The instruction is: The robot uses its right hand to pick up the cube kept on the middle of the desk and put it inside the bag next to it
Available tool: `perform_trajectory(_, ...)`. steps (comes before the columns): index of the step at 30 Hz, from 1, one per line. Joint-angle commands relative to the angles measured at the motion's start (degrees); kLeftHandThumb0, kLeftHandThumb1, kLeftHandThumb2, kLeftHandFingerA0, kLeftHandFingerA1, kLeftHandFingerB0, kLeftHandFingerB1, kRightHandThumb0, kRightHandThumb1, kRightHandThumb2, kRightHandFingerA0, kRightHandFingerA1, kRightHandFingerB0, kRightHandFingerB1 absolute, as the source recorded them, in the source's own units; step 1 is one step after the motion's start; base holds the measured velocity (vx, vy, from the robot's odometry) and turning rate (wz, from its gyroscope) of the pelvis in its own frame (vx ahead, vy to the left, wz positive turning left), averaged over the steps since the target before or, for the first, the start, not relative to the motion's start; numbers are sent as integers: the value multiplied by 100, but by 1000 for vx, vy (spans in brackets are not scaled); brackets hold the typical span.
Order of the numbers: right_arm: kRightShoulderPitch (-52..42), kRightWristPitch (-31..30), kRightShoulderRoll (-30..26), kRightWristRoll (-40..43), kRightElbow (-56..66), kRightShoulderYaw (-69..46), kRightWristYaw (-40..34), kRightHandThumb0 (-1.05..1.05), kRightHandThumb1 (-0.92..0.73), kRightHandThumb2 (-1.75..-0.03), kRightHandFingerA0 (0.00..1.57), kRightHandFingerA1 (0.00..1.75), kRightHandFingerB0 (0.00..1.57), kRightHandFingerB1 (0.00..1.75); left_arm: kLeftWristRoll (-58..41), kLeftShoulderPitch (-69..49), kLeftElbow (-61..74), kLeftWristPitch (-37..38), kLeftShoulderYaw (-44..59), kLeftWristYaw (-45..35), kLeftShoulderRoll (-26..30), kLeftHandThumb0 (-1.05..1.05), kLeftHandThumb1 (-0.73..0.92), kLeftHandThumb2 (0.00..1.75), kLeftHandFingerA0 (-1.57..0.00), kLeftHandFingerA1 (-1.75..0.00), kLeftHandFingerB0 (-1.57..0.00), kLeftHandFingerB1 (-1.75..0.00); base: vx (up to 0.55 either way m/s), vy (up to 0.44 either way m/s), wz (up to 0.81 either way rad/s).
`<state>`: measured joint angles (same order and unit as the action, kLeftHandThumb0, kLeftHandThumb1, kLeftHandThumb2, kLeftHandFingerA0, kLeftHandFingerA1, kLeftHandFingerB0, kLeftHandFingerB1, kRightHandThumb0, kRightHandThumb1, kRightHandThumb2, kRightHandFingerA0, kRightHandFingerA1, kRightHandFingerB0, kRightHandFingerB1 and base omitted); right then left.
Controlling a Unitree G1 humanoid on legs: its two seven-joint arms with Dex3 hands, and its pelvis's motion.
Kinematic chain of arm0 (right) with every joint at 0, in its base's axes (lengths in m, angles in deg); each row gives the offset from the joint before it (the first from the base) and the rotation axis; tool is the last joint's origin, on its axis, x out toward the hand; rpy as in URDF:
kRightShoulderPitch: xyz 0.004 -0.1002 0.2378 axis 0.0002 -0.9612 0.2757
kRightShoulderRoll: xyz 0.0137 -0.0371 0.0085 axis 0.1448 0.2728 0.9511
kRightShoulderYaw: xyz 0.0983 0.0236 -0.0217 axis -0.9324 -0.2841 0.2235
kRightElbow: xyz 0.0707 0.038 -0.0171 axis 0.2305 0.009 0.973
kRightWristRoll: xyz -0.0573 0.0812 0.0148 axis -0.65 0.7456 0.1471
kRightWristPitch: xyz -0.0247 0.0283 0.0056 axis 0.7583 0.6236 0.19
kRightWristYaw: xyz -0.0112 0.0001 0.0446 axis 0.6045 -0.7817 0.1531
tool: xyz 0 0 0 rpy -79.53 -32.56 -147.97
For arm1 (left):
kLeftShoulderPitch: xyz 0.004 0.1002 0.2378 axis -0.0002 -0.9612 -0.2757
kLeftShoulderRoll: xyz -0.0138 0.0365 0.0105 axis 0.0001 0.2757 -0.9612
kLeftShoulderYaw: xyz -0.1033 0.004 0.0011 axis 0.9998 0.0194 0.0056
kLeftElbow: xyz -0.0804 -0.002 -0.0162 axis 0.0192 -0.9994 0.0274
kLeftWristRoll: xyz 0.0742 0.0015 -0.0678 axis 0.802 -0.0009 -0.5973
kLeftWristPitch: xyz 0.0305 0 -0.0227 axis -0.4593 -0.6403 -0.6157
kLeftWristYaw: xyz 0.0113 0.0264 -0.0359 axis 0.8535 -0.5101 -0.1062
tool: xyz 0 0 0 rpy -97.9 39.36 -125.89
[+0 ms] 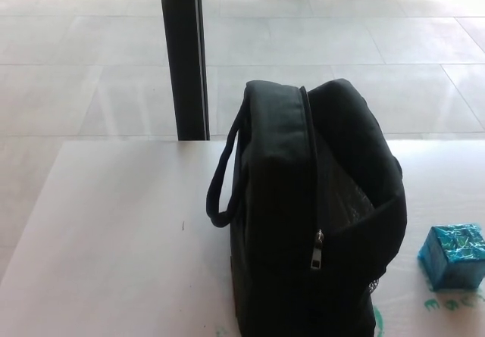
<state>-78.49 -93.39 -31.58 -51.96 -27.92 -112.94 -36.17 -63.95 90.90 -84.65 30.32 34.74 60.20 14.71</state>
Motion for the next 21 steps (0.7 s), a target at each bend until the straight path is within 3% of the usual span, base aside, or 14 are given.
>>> perform_trajectory(1, 639, -970, -289, 1, 194, 648, -52, -33, -49, -100, 3, 53, 0, 49, -148, 30, 75, -273, -2, -269, 141, -66, 40, 86, -52, -67, -37, -56, 0, 0, 0)
perform_trajectory(2, 746, -954, -332, -182, 123, 913, -29, -63, -49, -79, 11, 52, 7, 38, -141, 9, 103, -301, 0, -256, 157, -65, 39, 86, -51, -66, -38, -56, 0, 0, 0)
perform_trajectory(3, 869, -1003, -377, -249, 70, 1099, 9, -62, -44, -83, 4, 50, 0, 33, -137, 14, 96, -306, -1, -249, 158, -63, 38, 86, -51, -66, -38, -57, 0, 0, 0)
perform_trajectory(5, 979, -976, -455, -305, 23, 1334, 101, -59, -45, -85, 0, 48, 4, 30, -135, 25, 74, -307, -3, -253, 160, -64, 39, 86, -50, -66, -39, -57, 0, 0, 0)
perform_trajectory(7, 1167, -900, -524, -398, -14, 1707, 225, -63, -47, -87, 0, 50, 3, 26, -121, 12, 112, -313, -22, -248, 161, -63, 39, 87, -51, -67, -41, -58, 0, 0, 0)
perform_trajectory(8, 1324, -941, -582, -551, -18, 2042, 256, -70, -50, -89, 2, 38, 4, 26, -147, 46, 67, -354, -3, -240, 150, -63, 38, 86, -49, -66, -40, -58, 0, 0, 0)
perform_trajectory(12, 1487, -933, -563, -670, -23, 2492, 232, -75, -55, -95, 0, 33, 6, 27, -99, 32, 68, -274, -66, -258, 127, -62, 38, 87, -51, -67, -39, -58, 0, 0, 0)
perform_trajectory(14, 1518, -876, -529, -729, -99, 2638, 210, -75, -56, -95, 3, 38, 6, 26, -112, 20, 90, -291, -66, -259, 124, -63, 39, 87, -52, -68, -40, -58, 0, 0, 0)
perform_trajectory(15, 1570, -781, -543, -1027, -171, 3099, 262, -87, -65, -104, 1, 35, 0, 12, -115, 41, 71, -346, -57, -224, 122, -64, 40, 86, -51, -67, -40, -57, 0, 0, 0)
perform_trajectory(16, 1577, -755, -547, -1076, -175, 3256, 305, -89, -68, -105, 3, 30, 2, 10, -103, 44, 68, -354, -65, -212, 127, -63, 40, 87, -53, -67, -39, -57, 0, 0, 0)
perform_trajectory(18, 1578, -476, -595, -1311, -315, 3613, 361, -78, -67, -108, 0, 35, 0, 19, -76, 30, 41, -324, -91, -209, 114, -62, 39, 87, -51, -67, -40, -57, 0, 0, 0)
perform_trajectory(21, 1669, -158, -570, -1573, -633, 3990, 321, -79, -68, -110, 0, 36, 0, 19, -128, 25, 46, -388, -49, -183, 92, -65, 39, 86, -54, -68, -41, -58, 0, 0, 0)
